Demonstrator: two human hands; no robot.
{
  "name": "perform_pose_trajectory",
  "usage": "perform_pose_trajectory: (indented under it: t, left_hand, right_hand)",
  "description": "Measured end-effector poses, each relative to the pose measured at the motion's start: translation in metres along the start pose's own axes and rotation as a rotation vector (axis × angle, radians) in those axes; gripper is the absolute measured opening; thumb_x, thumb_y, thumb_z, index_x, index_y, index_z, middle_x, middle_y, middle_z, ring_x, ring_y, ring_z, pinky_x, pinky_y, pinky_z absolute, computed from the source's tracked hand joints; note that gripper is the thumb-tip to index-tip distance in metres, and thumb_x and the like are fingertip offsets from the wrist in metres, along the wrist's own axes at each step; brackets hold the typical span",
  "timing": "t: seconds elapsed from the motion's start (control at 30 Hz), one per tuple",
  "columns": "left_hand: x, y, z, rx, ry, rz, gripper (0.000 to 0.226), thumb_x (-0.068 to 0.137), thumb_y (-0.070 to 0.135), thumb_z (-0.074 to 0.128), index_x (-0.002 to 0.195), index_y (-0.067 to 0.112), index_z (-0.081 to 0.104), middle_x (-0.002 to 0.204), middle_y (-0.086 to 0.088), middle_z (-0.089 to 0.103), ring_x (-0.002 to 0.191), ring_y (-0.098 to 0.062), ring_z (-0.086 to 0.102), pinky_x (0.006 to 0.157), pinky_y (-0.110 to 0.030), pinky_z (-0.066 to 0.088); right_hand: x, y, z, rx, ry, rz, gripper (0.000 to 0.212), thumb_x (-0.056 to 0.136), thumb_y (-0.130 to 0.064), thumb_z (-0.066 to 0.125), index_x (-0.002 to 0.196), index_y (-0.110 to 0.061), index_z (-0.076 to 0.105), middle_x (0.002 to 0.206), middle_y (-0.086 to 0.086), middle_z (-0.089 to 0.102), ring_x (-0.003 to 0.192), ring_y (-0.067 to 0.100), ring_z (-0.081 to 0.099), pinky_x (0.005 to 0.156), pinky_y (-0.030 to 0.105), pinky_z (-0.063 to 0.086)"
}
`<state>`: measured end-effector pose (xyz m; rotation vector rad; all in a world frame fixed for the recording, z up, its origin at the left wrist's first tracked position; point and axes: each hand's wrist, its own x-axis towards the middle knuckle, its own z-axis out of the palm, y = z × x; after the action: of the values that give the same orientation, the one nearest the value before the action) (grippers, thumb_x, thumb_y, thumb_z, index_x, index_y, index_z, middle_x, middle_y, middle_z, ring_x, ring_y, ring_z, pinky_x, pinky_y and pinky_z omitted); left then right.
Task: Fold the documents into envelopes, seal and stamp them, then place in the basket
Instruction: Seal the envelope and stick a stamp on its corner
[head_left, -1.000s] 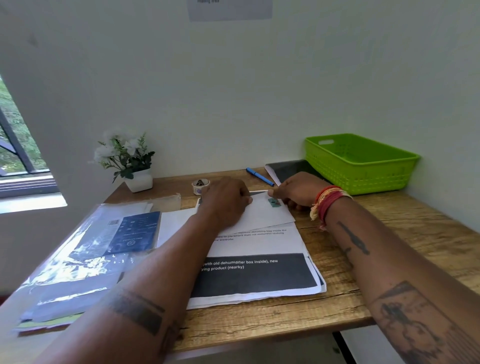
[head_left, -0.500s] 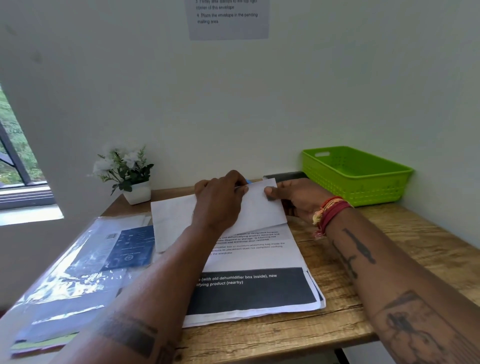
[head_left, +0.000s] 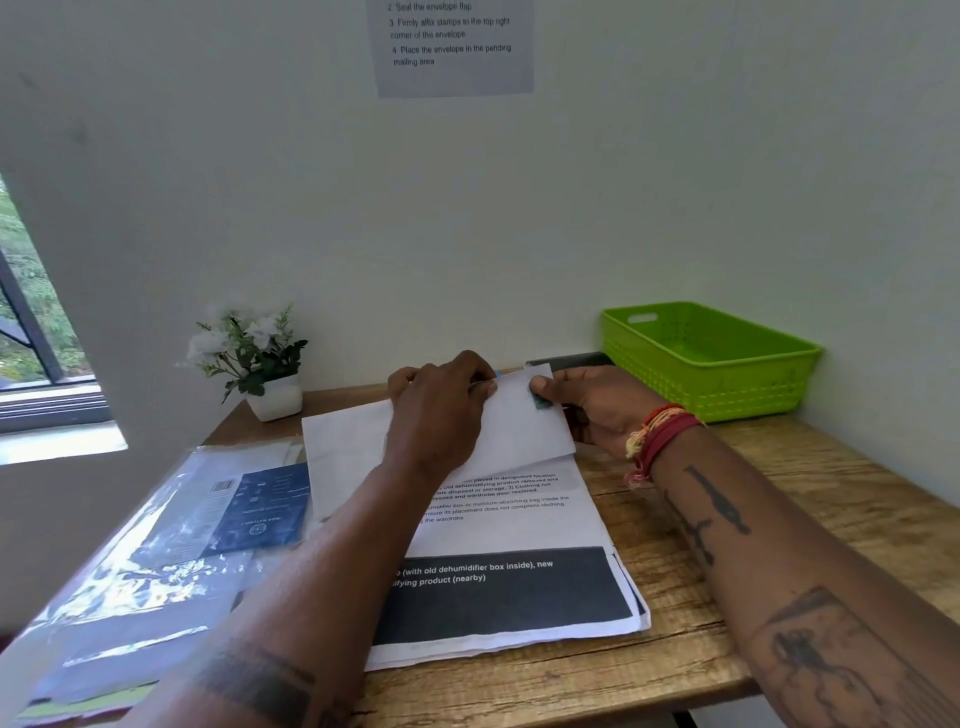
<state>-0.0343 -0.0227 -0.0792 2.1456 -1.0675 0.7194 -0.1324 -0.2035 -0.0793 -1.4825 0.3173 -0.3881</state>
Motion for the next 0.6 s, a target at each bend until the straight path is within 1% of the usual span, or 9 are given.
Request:
perform_pose_trajectory:
  t: [0.07, 0.17, 0.27, 0.33, 0.4, 0.43, 0.5, 0.53, 0.6]
  left_hand:
    - [0.001, 0.000, 0.000, 0.022, 0.010, 0.014, 0.009, 0.101, 0.033, 0.052, 0.104, 0.033, 0.061, 0.091, 0.013, 0.072, 0.095, -0.015, 0.062, 0.104, -0.035, 0.021]
    - [0.000, -0.002, 0.000, 0.073, 0.044, 0.032, 0.012, 0.101, 0.034, 0.052, 0.107, 0.034, 0.062, 0.096, 0.013, 0.071, 0.101, -0.016, 0.060, 0.108, -0.037, 0.019]
    - [-0.002, -0.009, 0.002, 0.130, 0.151, -0.009, 0.025, 0.097, 0.036, 0.055, 0.122, 0.035, 0.061, 0.126, 0.007, 0.063, 0.127, -0.021, 0.052, 0.116, -0.047, 0.022]
    - [-0.001, -0.015, 0.000, 0.122, 0.200, -0.110, 0.041, 0.097, 0.037, 0.054, 0.138, 0.031, 0.052, 0.149, -0.003, 0.045, 0.145, -0.027, 0.033, 0.121, -0.052, 0.016]
    - [0.000, -0.021, -0.003, 0.046, 0.217, -0.248, 0.058, 0.099, 0.039, 0.050, 0.153, 0.025, 0.033, 0.161, -0.011, 0.026, 0.152, -0.031, 0.016, 0.123, -0.050, 0.009]
    - [0.001, -0.024, -0.004, -0.022, 0.216, -0.325, 0.066, 0.100, 0.039, 0.048, 0.157, 0.021, 0.023, 0.163, -0.013, 0.021, 0.153, -0.030, 0.013, 0.123, -0.047, 0.007]
    - [0.002, -0.028, -0.005, -0.187, 0.224, -0.465, 0.074, 0.102, 0.039, 0.047, 0.161, 0.014, 0.009, 0.166, -0.013, 0.018, 0.154, -0.029, 0.014, 0.123, -0.044, 0.011]
    - [0.002, -0.029, -0.006, -0.261, 0.240, -0.524, 0.076, 0.103, 0.038, 0.048, 0.161, 0.010, 0.007, 0.166, -0.013, 0.018, 0.154, -0.028, 0.014, 0.123, -0.043, 0.013]
    - [0.004, -0.032, -0.008, -0.377, 0.291, -0.621, 0.075, 0.103, 0.032, 0.051, 0.160, 0.004, 0.011, 0.164, -0.015, 0.023, 0.152, -0.029, 0.017, 0.122, -0.037, 0.016]
  right_hand:
    - [-0.001, 0.000, -0.001, -0.024, -0.036, 0.010, 0.031, 0.083, -0.011, 0.079, 0.110, 0.002, 0.072, 0.104, 0.016, 0.076, 0.089, 0.025, 0.074, 0.072, 0.034, 0.061]
    - [0.002, 0.001, -0.002, -0.021, -0.004, -0.005, 0.026, 0.083, -0.006, 0.078, 0.107, -0.001, 0.072, 0.101, 0.016, 0.077, 0.084, 0.025, 0.075, 0.067, 0.034, 0.061]
    - [0.005, 0.000, -0.008, 0.043, 0.074, -0.060, 0.012, 0.085, -0.008, 0.076, 0.097, -0.011, 0.074, 0.095, 0.010, 0.077, 0.085, 0.028, 0.072, 0.074, 0.040, 0.060]
    - [0.007, -0.001, -0.012, 0.070, 0.120, -0.104, 0.008, 0.087, -0.011, 0.075, 0.095, -0.014, 0.073, 0.092, 0.010, 0.076, 0.086, 0.030, 0.070, 0.081, 0.049, 0.056]
    - [0.009, -0.001, -0.015, 0.098, 0.166, -0.134, 0.011, 0.088, -0.012, 0.074, 0.099, -0.012, 0.073, 0.099, 0.017, 0.074, 0.088, 0.033, 0.068, 0.085, 0.059, 0.052]
    - [0.009, -0.001, -0.015, 0.119, 0.188, -0.141, 0.011, 0.089, -0.011, 0.073, 0.100, -0.012, 0.073, 0.103, 0.019, 0.073, 0.089, 0.033, 0.068, 0.086, 0.060, 0.052]
    - [0.011, -0.001, -0.018, 0.143, 0.224, -0.156, 0.007, 0.089, -0.011, 0.073, 0.096, -0.012, 0.074, 0.101, 0.018, 0.073, 0.086, 0.031, 0.068, 0.085, 0.063, 0.052]
    - [0.012, 0.000, -0.019, 0.147, 0.240, -0.162, 0.004, 0.089, -0.011, 0.073, 0.093, -0.012, 0.074, 0.097, 0.015, 0.074, 0.084, 0.031, 0.068, 0.084, 0.066, 0.052]
    - [0.014, 0.001, -0.023, 0.164, 0.262, -0.165, 0.003, 0.090, -0.011, 0.073, 0.090, -0.013, 0.074, 0.093, 0.013, 0.074, 0.081, 0.031, 0.068, 0.084, 0.068, 0.052]
